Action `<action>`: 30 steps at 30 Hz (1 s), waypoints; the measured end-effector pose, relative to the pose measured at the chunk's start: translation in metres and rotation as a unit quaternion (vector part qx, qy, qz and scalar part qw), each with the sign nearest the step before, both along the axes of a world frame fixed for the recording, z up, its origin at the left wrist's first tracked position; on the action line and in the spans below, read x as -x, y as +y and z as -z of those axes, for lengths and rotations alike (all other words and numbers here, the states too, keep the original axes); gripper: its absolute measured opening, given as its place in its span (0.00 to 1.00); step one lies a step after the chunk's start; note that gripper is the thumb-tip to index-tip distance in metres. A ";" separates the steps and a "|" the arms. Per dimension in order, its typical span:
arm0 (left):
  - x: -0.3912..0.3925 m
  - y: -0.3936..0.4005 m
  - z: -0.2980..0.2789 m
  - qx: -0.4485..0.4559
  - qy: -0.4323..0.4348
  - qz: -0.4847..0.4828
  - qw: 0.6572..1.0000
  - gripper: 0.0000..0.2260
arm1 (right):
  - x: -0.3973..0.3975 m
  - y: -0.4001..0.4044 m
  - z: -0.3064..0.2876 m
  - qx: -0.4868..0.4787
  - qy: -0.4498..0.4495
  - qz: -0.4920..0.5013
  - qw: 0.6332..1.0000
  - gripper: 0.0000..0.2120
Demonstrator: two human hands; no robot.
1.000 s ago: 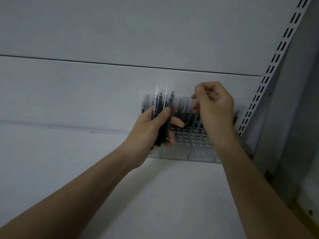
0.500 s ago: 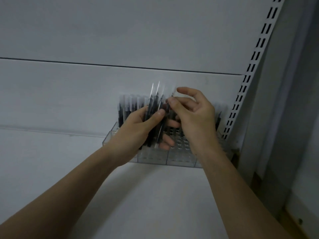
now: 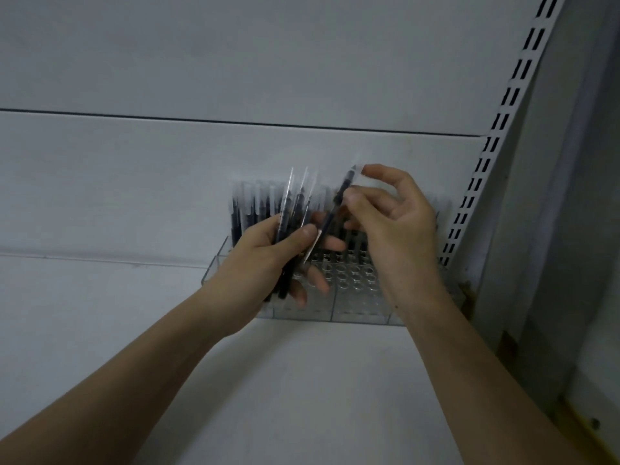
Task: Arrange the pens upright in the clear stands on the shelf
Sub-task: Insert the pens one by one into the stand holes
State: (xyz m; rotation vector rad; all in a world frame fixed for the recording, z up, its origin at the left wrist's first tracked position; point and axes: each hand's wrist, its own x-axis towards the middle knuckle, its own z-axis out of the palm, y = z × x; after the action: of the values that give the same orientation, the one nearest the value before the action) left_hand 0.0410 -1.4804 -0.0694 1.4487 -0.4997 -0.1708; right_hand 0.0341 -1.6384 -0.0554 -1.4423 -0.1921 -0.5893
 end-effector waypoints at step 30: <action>-0.003 0.000 0.006 0.090 -0.045 -0.065 0.993 0.11 | -0.019 -0.013 0.025 0.277 0.036 0.134 0.951 0.09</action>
State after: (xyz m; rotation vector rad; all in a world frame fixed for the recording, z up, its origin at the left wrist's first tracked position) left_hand 0.0443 -1.4809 -0.0749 1.3117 -0.4802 0.0420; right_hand 0.0535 -1.6511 -0.0802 -2.0538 -0.1072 -0.7372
